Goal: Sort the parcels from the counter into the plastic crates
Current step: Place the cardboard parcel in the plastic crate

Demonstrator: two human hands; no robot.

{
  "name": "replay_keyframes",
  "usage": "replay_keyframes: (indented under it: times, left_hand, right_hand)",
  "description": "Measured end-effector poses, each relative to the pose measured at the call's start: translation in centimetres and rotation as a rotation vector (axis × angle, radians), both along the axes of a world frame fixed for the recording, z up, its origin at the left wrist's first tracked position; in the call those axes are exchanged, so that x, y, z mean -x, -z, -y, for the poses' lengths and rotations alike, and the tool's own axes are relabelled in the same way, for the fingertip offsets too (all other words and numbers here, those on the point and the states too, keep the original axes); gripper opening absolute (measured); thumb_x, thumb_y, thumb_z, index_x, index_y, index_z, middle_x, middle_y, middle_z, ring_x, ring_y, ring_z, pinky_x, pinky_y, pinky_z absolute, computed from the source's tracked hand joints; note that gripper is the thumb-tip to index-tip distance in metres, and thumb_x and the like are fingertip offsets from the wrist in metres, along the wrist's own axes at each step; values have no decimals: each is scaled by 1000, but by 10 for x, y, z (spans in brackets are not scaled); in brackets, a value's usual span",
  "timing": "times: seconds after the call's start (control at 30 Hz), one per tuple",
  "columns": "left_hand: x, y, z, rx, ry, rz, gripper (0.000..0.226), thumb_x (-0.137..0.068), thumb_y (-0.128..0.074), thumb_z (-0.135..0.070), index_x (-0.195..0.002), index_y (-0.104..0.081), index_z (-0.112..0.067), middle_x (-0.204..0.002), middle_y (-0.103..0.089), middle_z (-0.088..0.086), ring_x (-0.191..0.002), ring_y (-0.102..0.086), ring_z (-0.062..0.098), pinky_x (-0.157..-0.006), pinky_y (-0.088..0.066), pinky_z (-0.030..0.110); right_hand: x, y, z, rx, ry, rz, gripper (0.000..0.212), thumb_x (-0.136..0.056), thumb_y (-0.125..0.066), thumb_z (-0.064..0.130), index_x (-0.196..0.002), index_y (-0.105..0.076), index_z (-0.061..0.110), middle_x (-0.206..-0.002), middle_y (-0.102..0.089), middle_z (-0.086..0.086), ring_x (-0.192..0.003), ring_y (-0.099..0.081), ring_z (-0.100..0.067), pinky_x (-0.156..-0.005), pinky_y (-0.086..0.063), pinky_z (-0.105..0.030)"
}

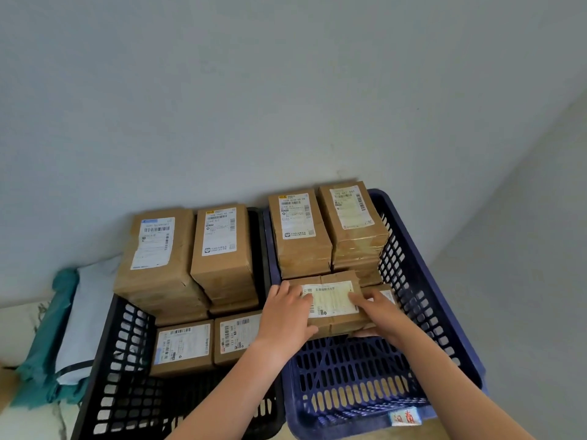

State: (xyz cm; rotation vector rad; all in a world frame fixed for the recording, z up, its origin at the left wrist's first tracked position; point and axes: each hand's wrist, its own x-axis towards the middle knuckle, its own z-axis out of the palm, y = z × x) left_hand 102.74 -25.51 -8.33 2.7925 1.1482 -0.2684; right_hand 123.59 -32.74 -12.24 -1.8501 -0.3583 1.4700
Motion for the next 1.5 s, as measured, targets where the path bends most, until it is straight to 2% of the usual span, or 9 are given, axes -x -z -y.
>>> replay_keyframes:
  times: [0.2,0.37,0.5,0.63,0.73,0.83,0.97,1.3,1.5]
  left_hand:
    - [4,0,-1,6,73,35,65,-96,-64,-56,-147,-51,-19,-147,-51,2,-135,-38,27,-117,-29,41]
    - [1,-10,8,207,28,279,79,-97,-63,-58,-162,-27,-32,-167,-18,-2,-145,-30,26,-114,-44,41]
    - [6,-36,19,395,-22,477,84,-97,-62,-60,-162,-12,-44,-170,9,-23,-126,-58,12,-97,-55,29]
    - [7,-82,11,370,-1,773,64,-98,-63,-51,-155,-34,-47,-164,-15,-32,-138,-36,-13,-112,-32,5]
    - [-14,-111,-18,347,-148,1018,65,-99,-64,-45,-156,-35,-38,-153,-46,-24,-132,-49,-9,-104,-41,8]
    - [-52,-132,-60,431,-257,1096,61,-107,-56,-40,-162,-30,-33,-156,-48,-14,-132,-54,1,-103,-51,20]
    - [-96,-122,-119,573,-329,1047,77,-99,-53,-63,-164,-21,-38,-165,-40,-9,-147,-47,17,-122,-39,48]
    - [-119,-102,-146,581,-320,898,83,-106,-59,-39,-169,-7,-22,-175,-18,-1,-161,-18,23,-130,-22,45]
    - [-144,-136,-146,86,-59,698,53,-112,-39,-32,-162,-34,-17,-170,-30,2,-159,-13,25,-129,-22,45]
  right_hand:
    - [-16,-17,7,7,-39,-32,43,-100,-70,32,-134,-52,13,-127,-63,-10,-107,-71,-31,-83,-65,-52]
    - [-44,-56,31,-2,-88,17,54,-100,-68,31,-145,-44,15,-130,-61,-12,-107,-72,-36,-84,-64,-56]
    - [-56,-102,61,-101,-166,-35,74,-85,-81,35,-146,-40,44,-133,-65,-17,-107,-73,-44,-85,-62,-61]
    - [-58,-144,78,-322,-172,-189,73,-78,-81,36,-141,-48,53,-136,-69,-13,-118,-67,-49,-87,-59,-63]
    - [-53,-165,62,-493,-60,-171,65,-83,-75,33,-143,-51,36,-136,-67,-19,-114,-67,-54,-84,-62,-58]
    - [-51,-176,23,-516,102,34,53,-92,-74,41,-135,-52,19,-131,-64,-24,-103,-73,-48,-84,-65,-49]
    - [-51,-174,-32,-394,124,363,51,-91,-70,56,-126,-55,22,-121,-69,-8,-104,-73,-27,-102,-57,-47]
    - [-42,-154,-48,-280,-15,503,59,-104,-49,58,-145,-42,16,-129,-55,-1,-111,-54,-19,-90,-37,-35]
    - [-73,-185,-93,-430,-136,838,66,-109,-38,54,-162,-29,16,-166,-37,-7,-151,-38,-27,-118,-31,-41]
